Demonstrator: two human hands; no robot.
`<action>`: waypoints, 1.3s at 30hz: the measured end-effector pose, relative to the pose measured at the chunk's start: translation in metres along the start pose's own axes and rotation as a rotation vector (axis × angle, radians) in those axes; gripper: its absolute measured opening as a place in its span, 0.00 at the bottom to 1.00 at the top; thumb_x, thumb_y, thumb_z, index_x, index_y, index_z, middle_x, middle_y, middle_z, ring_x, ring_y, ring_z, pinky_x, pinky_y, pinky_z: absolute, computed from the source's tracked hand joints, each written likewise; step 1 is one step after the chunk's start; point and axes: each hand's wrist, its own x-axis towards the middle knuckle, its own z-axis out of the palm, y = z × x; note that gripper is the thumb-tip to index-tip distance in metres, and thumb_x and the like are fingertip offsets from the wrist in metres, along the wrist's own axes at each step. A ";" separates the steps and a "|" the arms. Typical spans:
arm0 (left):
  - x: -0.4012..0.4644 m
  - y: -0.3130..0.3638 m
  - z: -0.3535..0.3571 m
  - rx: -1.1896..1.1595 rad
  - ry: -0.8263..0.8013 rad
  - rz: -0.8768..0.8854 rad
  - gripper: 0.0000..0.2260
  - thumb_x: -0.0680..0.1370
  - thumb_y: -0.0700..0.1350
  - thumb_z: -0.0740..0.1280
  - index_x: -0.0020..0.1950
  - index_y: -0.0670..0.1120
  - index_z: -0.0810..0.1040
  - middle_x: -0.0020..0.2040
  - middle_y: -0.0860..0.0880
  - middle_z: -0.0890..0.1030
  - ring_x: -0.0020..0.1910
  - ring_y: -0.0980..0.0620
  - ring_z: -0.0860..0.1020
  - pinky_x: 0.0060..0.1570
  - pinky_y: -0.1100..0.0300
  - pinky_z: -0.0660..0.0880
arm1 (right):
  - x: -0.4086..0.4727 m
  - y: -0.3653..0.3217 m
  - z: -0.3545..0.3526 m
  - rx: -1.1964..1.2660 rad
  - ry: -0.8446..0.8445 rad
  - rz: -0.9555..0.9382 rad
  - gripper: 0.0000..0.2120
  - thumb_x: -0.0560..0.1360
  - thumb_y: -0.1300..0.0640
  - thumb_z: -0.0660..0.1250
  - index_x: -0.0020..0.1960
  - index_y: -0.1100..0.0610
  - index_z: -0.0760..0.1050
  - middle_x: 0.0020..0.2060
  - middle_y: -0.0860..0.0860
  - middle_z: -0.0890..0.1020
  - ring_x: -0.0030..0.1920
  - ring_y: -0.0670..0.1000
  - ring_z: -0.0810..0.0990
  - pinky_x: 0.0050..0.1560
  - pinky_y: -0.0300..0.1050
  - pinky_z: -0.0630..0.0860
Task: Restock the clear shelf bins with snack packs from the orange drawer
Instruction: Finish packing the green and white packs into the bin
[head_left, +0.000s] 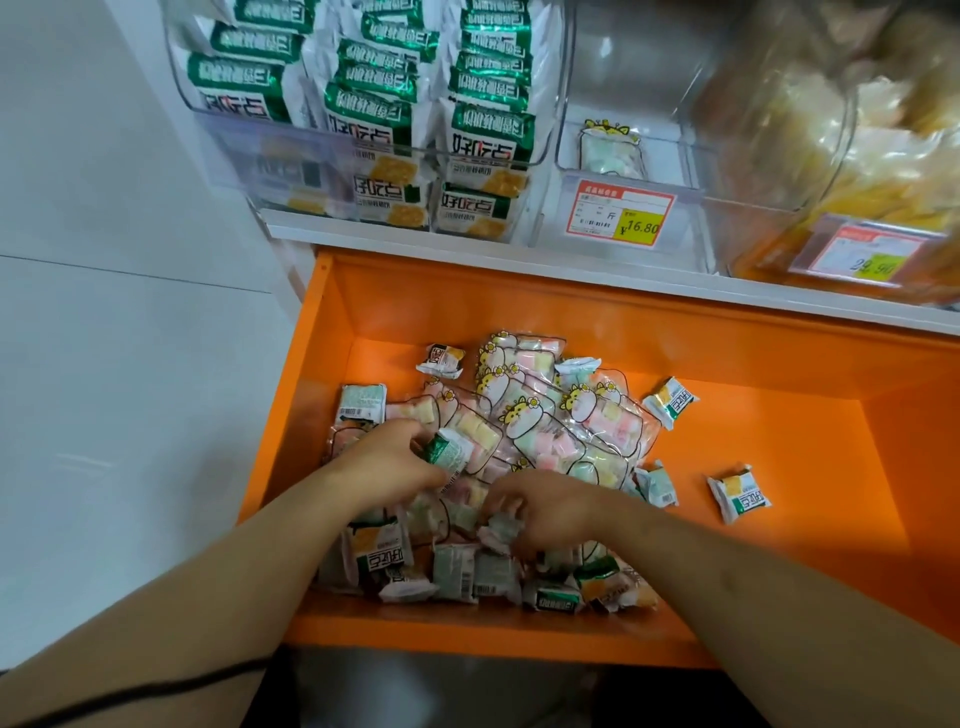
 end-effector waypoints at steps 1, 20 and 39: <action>-0.006 0.005 -0.002 -0.024 -0.004 -0.001 0.33 0.73 0.48 0.77 0.76 0.49 0.70 0.58 0.49 0.81 0.46 0.47 0.87 0.50 0.42 0.85 | -0.004 0.000 -0.007 0.101 0.032 0.024 0.26 0.73 0.61 0.77 0.67 0.44 0.76 0.62 0.47 0.78 0.60 0.52 0.79 0.60 0.54 0.82; -0.155 0.127 -0.072 -0.135 0.028 0.402 0.13 0.74 0.45 0.79 0.53 0.58 0.80 0.56 0.48 0.84 0.48 0.48 0.83 0.51 0.51 0.78 | -0.198 -0.097 -0.101 1.366 0.399 -0.394 0.12 0.81 0.70 0.65 0.64 0.66 0.75 0.60 0.65 0.84 0.62 0.65 0.84 0.60 0.57 0.84; -0.171 0.152 -0.100 -0.082 0.287 0.458 0.33 0.66 0.42 0.83 0.61 0.71 0.77 0.66 0.49 0.78 0.47 0.47 0.87 0.48 0.40 0.84 | -0.196 -0.111 -0.147 0.832 0.617 -0.502 0.21 0.74 0.64 0.73 0.65 0.54 0.77 0.56 0.57 0.85 0.53 0.62 0.84 0.51 0.55 0.77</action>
